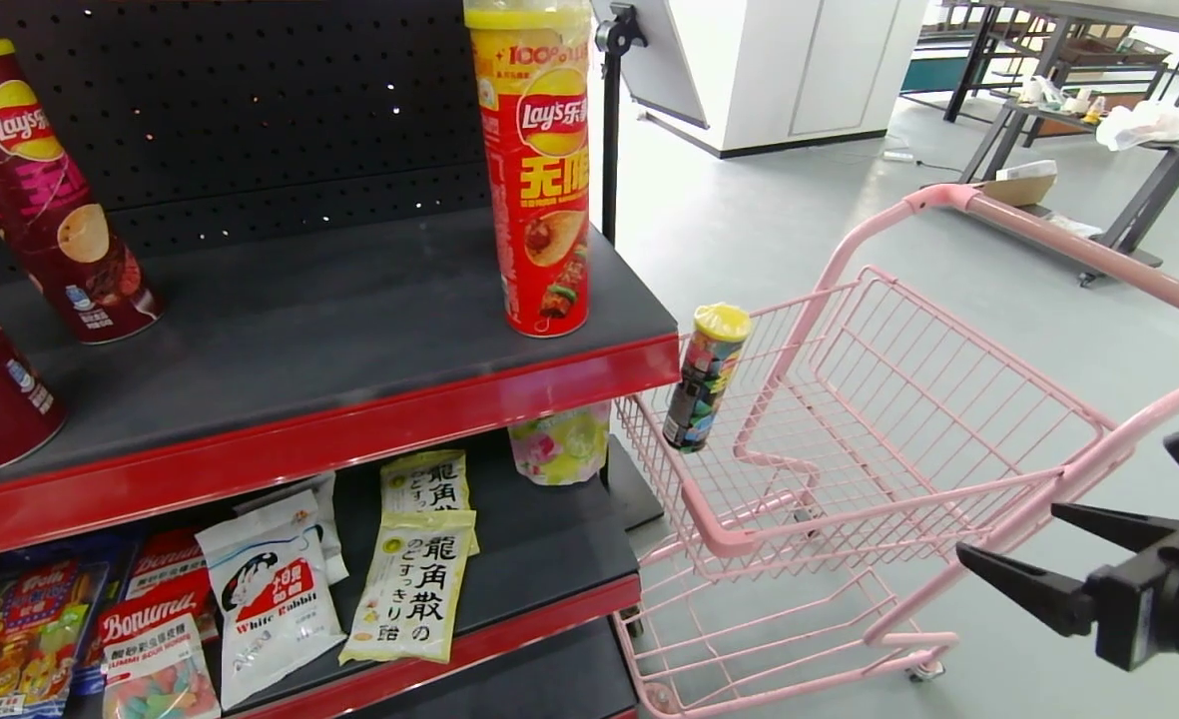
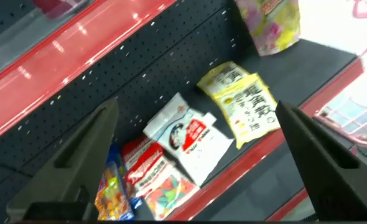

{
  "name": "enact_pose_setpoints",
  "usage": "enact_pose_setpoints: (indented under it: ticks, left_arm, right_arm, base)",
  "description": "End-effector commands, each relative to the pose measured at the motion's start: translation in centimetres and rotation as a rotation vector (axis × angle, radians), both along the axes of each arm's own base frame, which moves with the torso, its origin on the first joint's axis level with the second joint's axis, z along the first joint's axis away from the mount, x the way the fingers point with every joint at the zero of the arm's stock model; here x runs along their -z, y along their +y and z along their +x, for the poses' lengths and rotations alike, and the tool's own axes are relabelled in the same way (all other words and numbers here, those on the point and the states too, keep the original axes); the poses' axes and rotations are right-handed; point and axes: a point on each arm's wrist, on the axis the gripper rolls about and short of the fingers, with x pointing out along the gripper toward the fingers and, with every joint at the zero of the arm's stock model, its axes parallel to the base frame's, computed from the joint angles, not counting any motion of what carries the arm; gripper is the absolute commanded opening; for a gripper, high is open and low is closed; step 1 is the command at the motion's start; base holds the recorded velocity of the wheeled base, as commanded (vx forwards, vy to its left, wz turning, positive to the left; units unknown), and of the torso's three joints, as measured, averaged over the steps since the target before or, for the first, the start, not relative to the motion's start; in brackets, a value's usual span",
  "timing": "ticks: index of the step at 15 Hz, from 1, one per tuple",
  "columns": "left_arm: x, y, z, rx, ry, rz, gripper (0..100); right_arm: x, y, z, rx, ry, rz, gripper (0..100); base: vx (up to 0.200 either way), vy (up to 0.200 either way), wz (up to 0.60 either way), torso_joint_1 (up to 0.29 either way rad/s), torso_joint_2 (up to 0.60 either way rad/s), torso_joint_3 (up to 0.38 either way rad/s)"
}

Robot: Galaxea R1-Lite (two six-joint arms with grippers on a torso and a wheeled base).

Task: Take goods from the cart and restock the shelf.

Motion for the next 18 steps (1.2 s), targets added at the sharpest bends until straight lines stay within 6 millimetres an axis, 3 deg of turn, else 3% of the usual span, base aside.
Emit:
enact_pose_setpoints:
  ticks: [1, 2, 3, 4, 9, 11, 17, 18]
  left_arm:
    - [0.3, 0.1, -0.3, 0.008, -0.015, -0.032, 100]
    - [0.4, 0.1, -0.3, 0.01, -0.006, -0.097, 100]
    - [0.4, 0.1, -0.3, 0.01, -0.006, -0.097, 100]
    - [0.4, 0.1, -0.4, 0.002, -0.005, -0.163, 100]
    - [0.6, 0.1, -0.3, 0.028, 0.025, -0.261, 100]
    - [0.7, 0.1, -0.3, 0.028, 0.025, -0.261, 100]
    - [0.6, 0.1, -0.2, 0.023, 0.029, -0.26, 100]
    - [0.6, 0.1, -0.2, 0.02, 0.029, -0.26, 100]
  right_arm:
    - [2.1, 1.9, 5.9, -0.052, 0.046, 0.0, 100]
    - [3.2, 2.6, 9.2, -0.051, -0.006, 0.013, 100]
    - [3.2, 2.6, 9.2, -0.051, -0.006, 0.013, 100]
    - [4.6, 3.6, 12.9, -0.064, -0.029, 0.026, 100]
    - [6.9, 6.0, 22.4, -0.117, -0.062, 0.075, 100]
    - [7.4, 6.7, 24.7, -0.141, -0.081, 0.088, 100]
    - [7.9, 7.3, 27.3, -0.16, -0.083, 0.096, 100]
    - [8.0, 7.6, 28.7, -0.167, -0.109, 0.102, 100]
  base:
    - [0.0, 0.0, 0.0, 0.0, 0.0, 0.0]
    - [0.0, 0.0, 0.0, 0.0, 0.0, 0.0]
    - [0.0, 0.0, 0.0, 0.0, 0.0, 0.0]
    - [0.0, 0.0, 0.0, 0.0, 0.0, 0.0]
    - [0.0, 0.0, 0.0, 0.0, 0.0, 0.0]
    - [0.0, 0.0, 0.0, 0.0, 0.0, 0.0]
    - [0.0, 0.0, 0.0, 0.0, 0.0, 0.0]
    - [0.0, 0.0, 0.0, 0.0, 0.0, 0.0]
